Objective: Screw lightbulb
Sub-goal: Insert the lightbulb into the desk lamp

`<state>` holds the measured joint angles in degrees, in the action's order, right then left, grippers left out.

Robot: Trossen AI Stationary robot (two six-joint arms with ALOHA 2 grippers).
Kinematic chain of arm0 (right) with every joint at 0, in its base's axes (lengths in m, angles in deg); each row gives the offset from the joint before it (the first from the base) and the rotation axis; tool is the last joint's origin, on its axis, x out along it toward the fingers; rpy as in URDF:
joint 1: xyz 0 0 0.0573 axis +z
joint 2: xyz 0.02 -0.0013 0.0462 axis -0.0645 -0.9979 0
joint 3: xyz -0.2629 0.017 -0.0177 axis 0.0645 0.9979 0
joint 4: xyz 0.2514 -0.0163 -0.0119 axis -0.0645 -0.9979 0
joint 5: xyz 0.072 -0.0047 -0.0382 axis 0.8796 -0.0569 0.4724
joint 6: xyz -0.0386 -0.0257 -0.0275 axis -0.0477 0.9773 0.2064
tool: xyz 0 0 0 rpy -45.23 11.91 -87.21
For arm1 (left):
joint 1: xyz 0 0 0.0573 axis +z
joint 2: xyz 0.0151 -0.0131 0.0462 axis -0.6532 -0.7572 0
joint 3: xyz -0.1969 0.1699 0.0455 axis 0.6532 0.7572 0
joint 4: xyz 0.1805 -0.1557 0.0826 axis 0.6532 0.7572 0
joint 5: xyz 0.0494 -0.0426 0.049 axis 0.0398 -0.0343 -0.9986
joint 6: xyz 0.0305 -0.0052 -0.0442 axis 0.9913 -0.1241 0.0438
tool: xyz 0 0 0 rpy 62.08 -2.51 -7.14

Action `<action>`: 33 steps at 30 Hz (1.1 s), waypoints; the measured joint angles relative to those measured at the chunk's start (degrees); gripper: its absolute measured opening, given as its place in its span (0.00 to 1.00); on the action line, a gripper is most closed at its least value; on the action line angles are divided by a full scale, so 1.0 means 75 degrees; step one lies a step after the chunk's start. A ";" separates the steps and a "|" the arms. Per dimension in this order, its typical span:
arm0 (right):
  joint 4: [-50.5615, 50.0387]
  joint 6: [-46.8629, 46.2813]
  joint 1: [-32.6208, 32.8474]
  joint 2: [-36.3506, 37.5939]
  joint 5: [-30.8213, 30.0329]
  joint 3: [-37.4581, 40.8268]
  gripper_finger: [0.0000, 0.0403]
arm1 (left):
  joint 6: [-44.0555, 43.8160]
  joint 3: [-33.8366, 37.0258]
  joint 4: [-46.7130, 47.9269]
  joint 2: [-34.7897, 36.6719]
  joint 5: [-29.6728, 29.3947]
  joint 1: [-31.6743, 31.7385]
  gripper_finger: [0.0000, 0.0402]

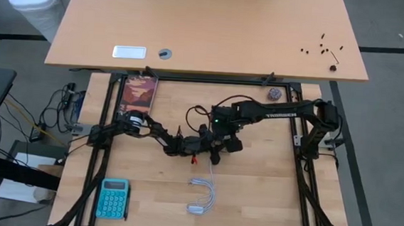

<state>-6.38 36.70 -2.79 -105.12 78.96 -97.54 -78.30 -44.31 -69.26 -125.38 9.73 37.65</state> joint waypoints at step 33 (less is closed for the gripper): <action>-0.0526 0.0489 0.0225 -0.0404 -0.0160 -0.0559 0.92 | 0.0109 -0.0026 0.0034 -0.0003 0.0054 0.0003 0.49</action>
<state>-10.33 40.37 -1.10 -108.14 77.76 -101.73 -77.48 -44.50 -69.01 -125.40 10.13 37.67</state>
